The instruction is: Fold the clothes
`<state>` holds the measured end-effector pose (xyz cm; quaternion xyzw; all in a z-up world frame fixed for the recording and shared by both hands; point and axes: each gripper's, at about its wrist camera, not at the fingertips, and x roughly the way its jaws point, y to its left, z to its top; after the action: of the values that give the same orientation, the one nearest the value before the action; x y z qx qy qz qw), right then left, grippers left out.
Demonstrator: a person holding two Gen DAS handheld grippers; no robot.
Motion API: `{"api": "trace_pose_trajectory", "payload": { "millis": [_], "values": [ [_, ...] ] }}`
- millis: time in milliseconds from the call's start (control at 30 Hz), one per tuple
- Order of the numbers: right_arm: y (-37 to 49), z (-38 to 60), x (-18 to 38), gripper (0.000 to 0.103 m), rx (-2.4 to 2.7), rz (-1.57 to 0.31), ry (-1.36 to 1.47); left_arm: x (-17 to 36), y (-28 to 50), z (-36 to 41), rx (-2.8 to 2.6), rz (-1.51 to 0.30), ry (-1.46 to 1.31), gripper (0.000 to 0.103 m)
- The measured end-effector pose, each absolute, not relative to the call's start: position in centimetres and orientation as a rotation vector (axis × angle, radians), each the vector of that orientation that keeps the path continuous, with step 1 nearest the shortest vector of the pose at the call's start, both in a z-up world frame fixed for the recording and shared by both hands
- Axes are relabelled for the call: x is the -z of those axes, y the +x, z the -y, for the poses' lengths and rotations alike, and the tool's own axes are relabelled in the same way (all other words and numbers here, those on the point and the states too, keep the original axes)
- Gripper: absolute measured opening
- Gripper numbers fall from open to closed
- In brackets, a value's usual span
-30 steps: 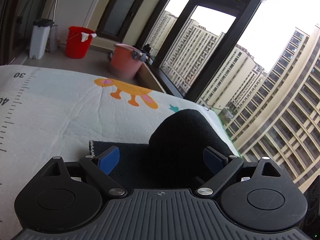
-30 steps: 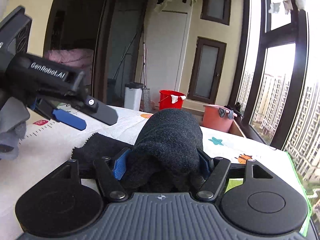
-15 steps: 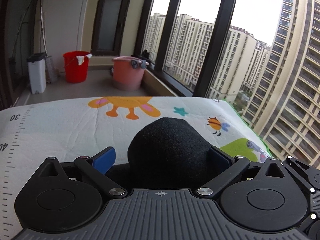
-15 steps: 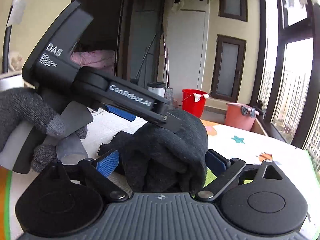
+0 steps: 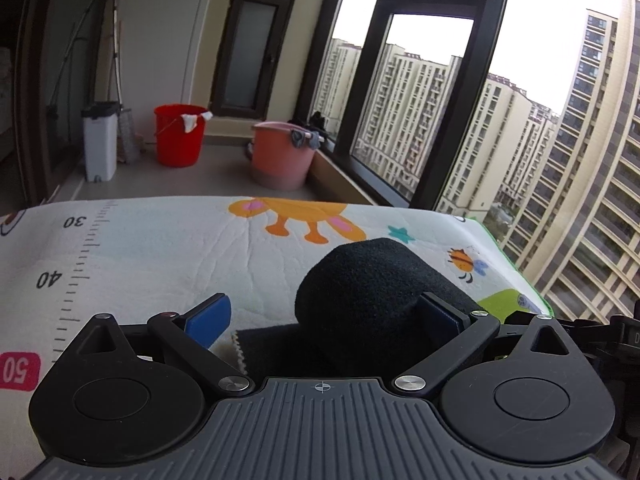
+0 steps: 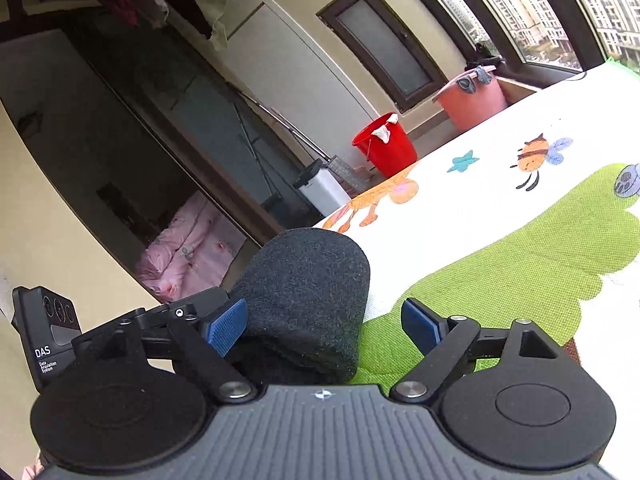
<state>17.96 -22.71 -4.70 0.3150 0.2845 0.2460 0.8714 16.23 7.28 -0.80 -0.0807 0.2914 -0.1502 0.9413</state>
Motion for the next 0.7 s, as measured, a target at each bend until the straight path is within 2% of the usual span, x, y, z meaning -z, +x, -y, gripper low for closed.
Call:
{"api": "trace_pose_trajectory", "payload": {
  "millis": [133, 267, 367, 567, 700],
  "values": [
    [20.0, 19.8, 4.9, 0.089, -0.591, -0.639, 0.646, 1.7, 15.7, -10.3, 0.215, -0.619, -0.199, 0.102],
    [19.1, 16.1, 3.6, 0.084, -0.642, -0.626, 0.491, 2.8, 15.1, -13.5, 0.150, -0.661, -0.278, 0.101],
    [18.4, 13.7, 2.9, 0.084, -0.643, -0.589, 0.336, 2.2, 14.0, -15.0, 0.160, -0.621, -0.372, 0.101],
    [15.8, 8.7, 0.9, 0.085, -0.640, -0.510, 0.036, 0.5, 14.4, -12.9, 0.252, -0.580, -0.354, 0.101],
    [15.1, 8.2, 0.4, 0.090, -0.637, -0.514, 0.018, 1.4, 15.6, -11.6, 0.252, -0.593, -0.318, 0.103]
  ]
}}
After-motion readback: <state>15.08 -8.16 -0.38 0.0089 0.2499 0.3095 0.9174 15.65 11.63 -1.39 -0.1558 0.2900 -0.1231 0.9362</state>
